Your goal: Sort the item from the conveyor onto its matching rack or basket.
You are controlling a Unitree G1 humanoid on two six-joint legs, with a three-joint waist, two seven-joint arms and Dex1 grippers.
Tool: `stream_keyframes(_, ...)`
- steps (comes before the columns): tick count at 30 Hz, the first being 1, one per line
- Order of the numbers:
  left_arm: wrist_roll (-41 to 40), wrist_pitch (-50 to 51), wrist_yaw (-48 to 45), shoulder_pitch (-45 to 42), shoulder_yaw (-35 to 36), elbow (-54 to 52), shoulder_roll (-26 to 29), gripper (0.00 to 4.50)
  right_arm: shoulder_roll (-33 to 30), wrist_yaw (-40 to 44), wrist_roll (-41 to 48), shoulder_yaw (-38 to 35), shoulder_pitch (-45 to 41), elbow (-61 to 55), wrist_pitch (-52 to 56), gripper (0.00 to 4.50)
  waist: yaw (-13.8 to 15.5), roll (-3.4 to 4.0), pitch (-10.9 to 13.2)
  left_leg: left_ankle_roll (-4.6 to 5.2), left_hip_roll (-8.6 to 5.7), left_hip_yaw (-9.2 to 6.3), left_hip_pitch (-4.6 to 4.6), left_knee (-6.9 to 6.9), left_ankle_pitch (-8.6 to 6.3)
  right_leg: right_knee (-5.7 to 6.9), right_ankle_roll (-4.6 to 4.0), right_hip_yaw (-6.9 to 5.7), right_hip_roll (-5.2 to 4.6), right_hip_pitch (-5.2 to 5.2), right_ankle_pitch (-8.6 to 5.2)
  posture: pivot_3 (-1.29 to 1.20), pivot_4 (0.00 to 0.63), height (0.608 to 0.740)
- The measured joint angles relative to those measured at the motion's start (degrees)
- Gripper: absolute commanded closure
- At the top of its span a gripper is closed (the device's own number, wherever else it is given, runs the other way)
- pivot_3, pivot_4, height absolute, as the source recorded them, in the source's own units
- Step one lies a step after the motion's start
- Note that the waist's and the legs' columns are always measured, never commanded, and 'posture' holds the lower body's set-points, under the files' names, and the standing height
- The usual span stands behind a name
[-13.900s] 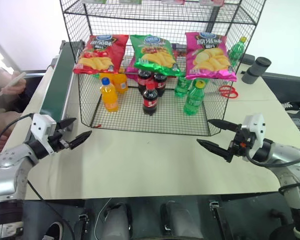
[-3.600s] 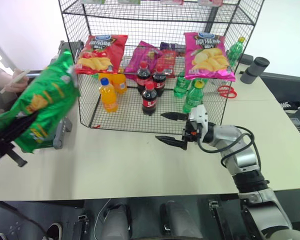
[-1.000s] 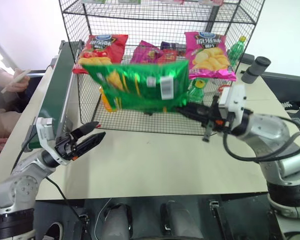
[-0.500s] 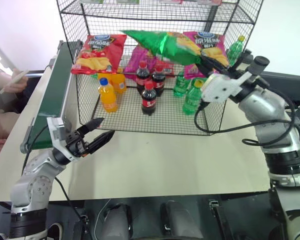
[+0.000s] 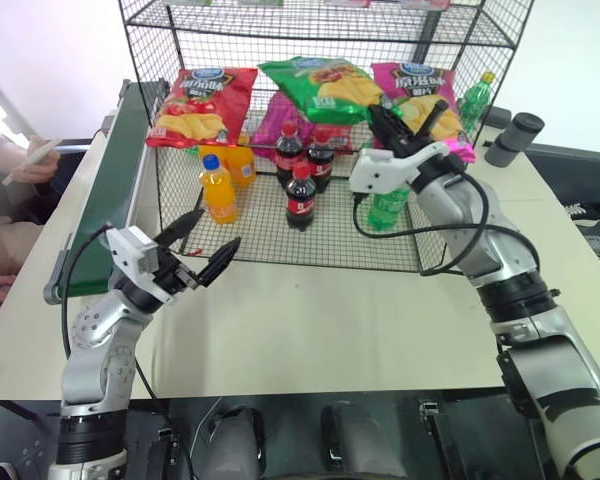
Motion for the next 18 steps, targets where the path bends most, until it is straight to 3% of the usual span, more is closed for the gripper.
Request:
stream_keyframes(13, 5.26, -5.83, 6.19, 0.84, -2.83, 0.01, -2.15, 0.03, 4.37, -1.98, -0.34, 2.38, -3.37, 6.68, 4.06, 4.5, -0.46, 0.0, 0.0, 0.0, 0.03, 0.0, 0.03, -0.01, 0.0, 0.05, 0.01, -0.01, 0.04, 0.0, 0.01, 0.0, 0.15, 0.74)
stream_keyframes(16, 5.26, -5.98, 7.07, 0.84, -2.95, 0.01, -2.14, 0.0, 5.53, -1.01, 1.44, 2.68, -3.47, 6.74, 3.65, 3.47, -0.79, 0.0, 0.0, 0.0, 0.03, -0.01, 0.01, -0.03, 0.0, 0.04, 0.02, -0.01, 0.03, 0.0, 0.01, 0.0, 0.15, 0.74)
stream_keyframes(18, 5.26, -6.02, 7.4, 0.83, -3.02, 0.0, -2.14, 0.0, 5.92, -0.42, 2.51, 2.69, -3.44, 6.65, 3.48, 2.48, -0.9, 0.0, 0.0, 0.0, 0.02, -0.01, 0.01, -0.03, 0.0, 0.04, 0.02, -0.01, 0.03, 0.0, 0.01, 0.0, 0.15, 0.74)
